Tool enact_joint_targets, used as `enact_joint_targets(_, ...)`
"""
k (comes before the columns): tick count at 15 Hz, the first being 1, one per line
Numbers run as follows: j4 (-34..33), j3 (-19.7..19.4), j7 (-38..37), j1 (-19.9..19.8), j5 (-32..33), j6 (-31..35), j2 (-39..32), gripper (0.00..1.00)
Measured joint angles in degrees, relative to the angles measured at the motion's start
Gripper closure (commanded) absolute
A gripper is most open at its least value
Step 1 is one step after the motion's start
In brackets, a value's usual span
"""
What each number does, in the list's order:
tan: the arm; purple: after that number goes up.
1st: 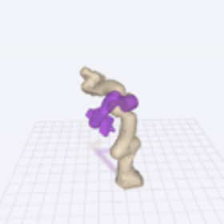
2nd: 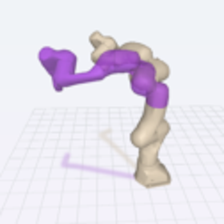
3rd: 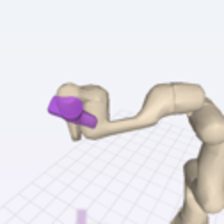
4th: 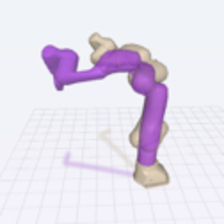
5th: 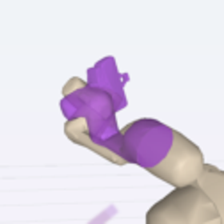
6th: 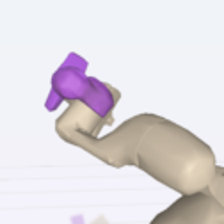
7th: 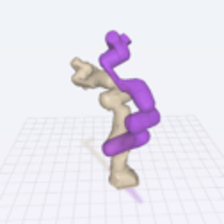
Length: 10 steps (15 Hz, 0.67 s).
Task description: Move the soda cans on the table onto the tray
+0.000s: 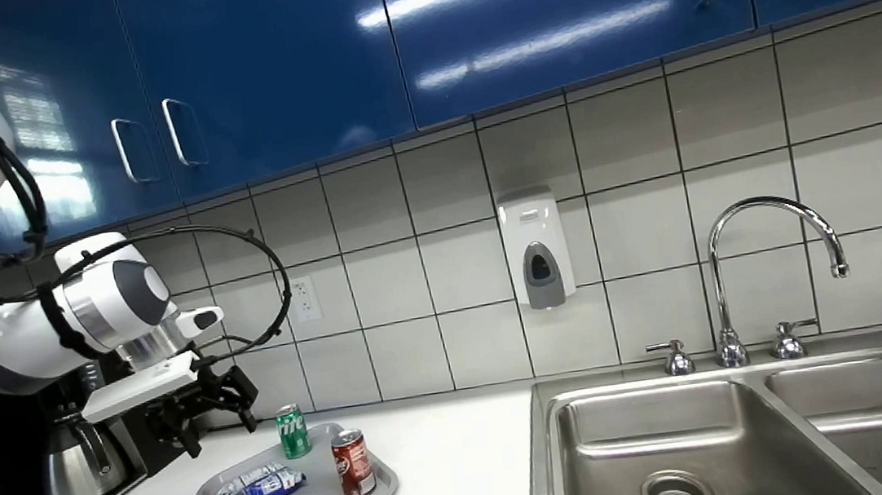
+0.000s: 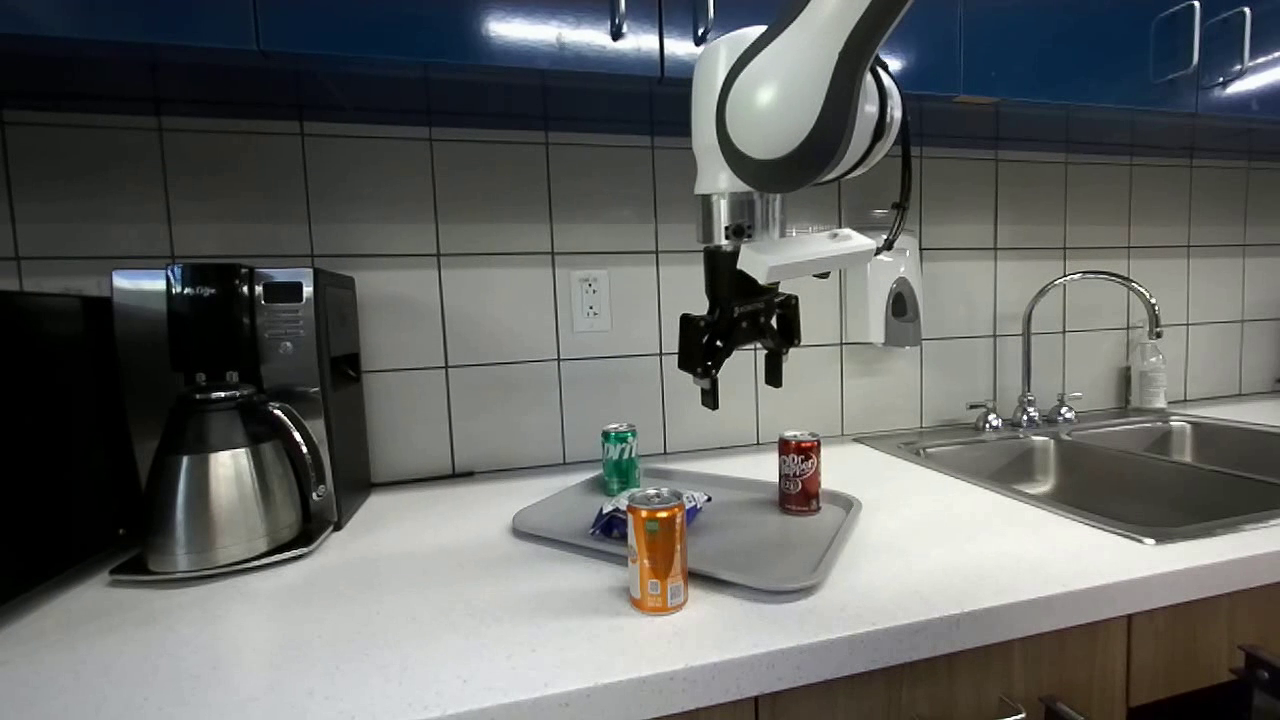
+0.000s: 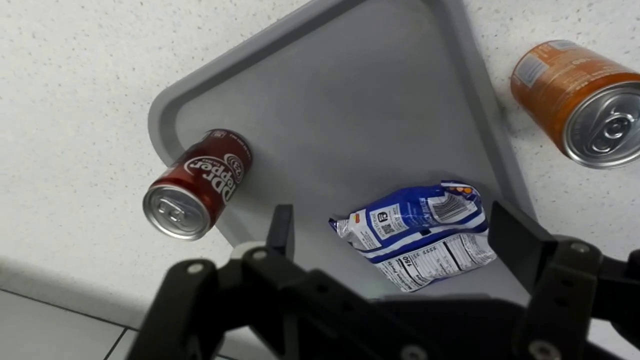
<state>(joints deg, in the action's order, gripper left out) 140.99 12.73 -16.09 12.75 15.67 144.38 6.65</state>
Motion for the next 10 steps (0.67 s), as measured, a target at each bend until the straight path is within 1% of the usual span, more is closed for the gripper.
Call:
enact_joint_targets(4,0.06,-2.29,6.53,-1.72,-0.17,2.93,-0.30,0.00)
enact_joint_targets(5,0.06,-3.00,8.63,-2.00,-1.17,3.80,-0.55,0.00)
enact_joint_targets(7,0.06,-4.20,13.55,-2.19,-5.44,5.21,-1.19,0.00)
enact_joint_targets(10,0.05,-4.76,22.86,-2.11,-15.50,6.24,-2.27,0.00)
